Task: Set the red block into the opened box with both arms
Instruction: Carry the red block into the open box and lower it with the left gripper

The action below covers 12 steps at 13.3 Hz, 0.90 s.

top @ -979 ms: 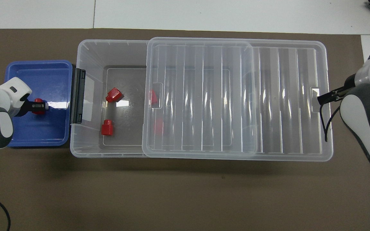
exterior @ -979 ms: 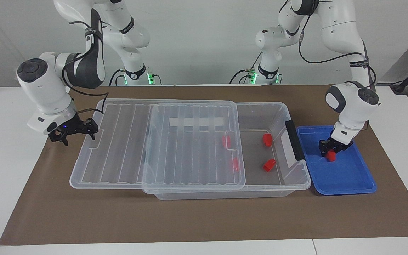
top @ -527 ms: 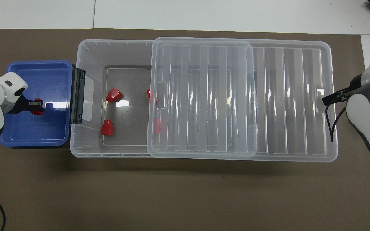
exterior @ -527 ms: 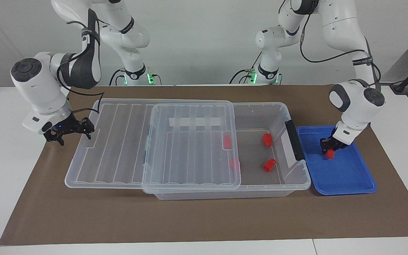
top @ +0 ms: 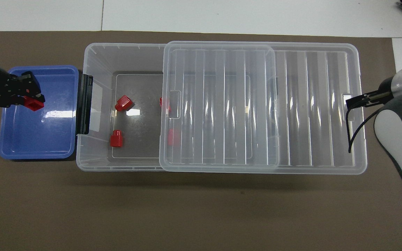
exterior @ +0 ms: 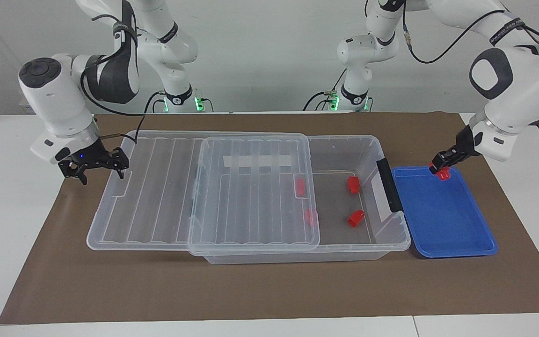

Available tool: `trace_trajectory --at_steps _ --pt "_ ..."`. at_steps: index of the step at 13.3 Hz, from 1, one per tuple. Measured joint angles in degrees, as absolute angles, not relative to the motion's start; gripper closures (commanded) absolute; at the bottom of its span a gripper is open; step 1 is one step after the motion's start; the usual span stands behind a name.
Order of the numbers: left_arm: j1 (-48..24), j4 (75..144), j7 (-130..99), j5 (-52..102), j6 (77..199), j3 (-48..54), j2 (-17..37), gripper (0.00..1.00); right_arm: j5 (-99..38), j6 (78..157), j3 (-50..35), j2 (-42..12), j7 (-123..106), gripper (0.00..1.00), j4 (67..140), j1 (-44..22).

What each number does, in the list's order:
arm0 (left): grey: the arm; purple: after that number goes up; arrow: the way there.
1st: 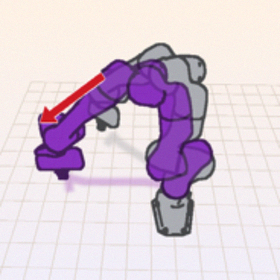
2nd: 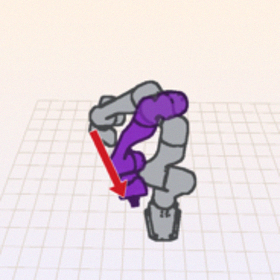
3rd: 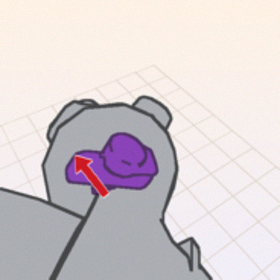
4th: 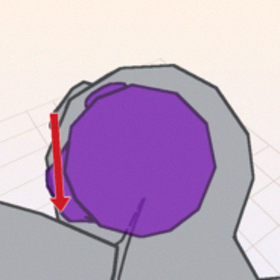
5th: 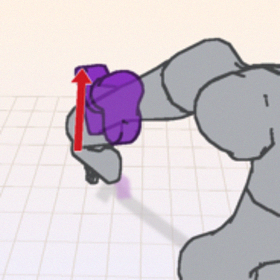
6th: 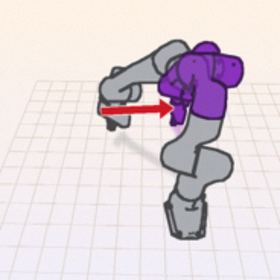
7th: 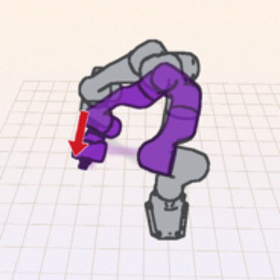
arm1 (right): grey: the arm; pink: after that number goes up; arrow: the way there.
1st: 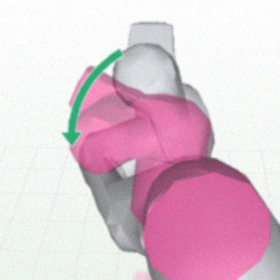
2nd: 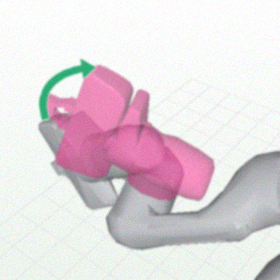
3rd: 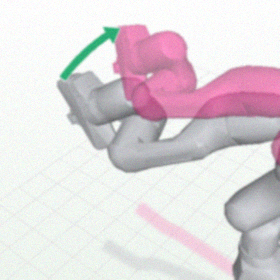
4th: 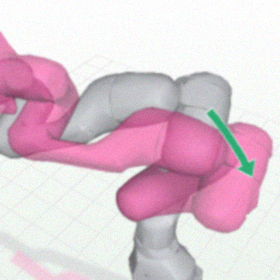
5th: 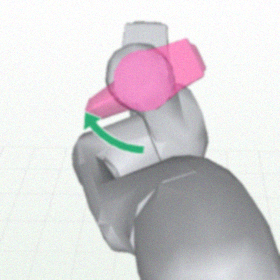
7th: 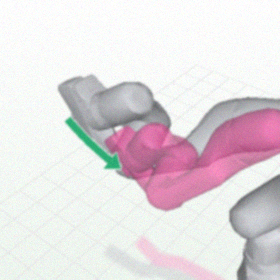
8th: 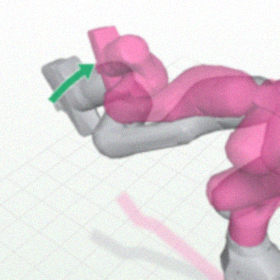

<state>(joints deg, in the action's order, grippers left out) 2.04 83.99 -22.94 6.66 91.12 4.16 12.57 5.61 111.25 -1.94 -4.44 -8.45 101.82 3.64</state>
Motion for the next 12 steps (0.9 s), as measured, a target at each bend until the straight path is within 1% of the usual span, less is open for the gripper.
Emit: trace_trajectory --at_steps 2,4,6,10,12 --pt "-4.5 83.4 -34.9 6.1 91.8 4.4 12.6 1.0 5.6 110.1 -2.0 -2.4 -1.2 0.0 101.7 1.0" --pt "-11.9 85.0 -45.3 4.1 97.2 4.5 12.5 1.0 5.1 106.6 -2.1 -0.9 4.2 0.0 100.0 -0.2" --pt "-16.7 90.4 -50.4 3.2 103.9 4.5 11.5 1.0 2.7 102.8 -1.9 -0.3 6.0 0.0 96.6 -0.1" --pt "-20.8 104.2 -51.0 -0.7 116.2 4.5 9.0 1.0 1.4 97.6 -1.4 -0.3 7.7 0.0 91.5 0.5" --pt "-21.6 108.7 -51.1 -1.4 121.3 4.5 8.9 1.0 1.4 94.8 -1.4 -0.4 9.2 0.0 89.4 0.5"
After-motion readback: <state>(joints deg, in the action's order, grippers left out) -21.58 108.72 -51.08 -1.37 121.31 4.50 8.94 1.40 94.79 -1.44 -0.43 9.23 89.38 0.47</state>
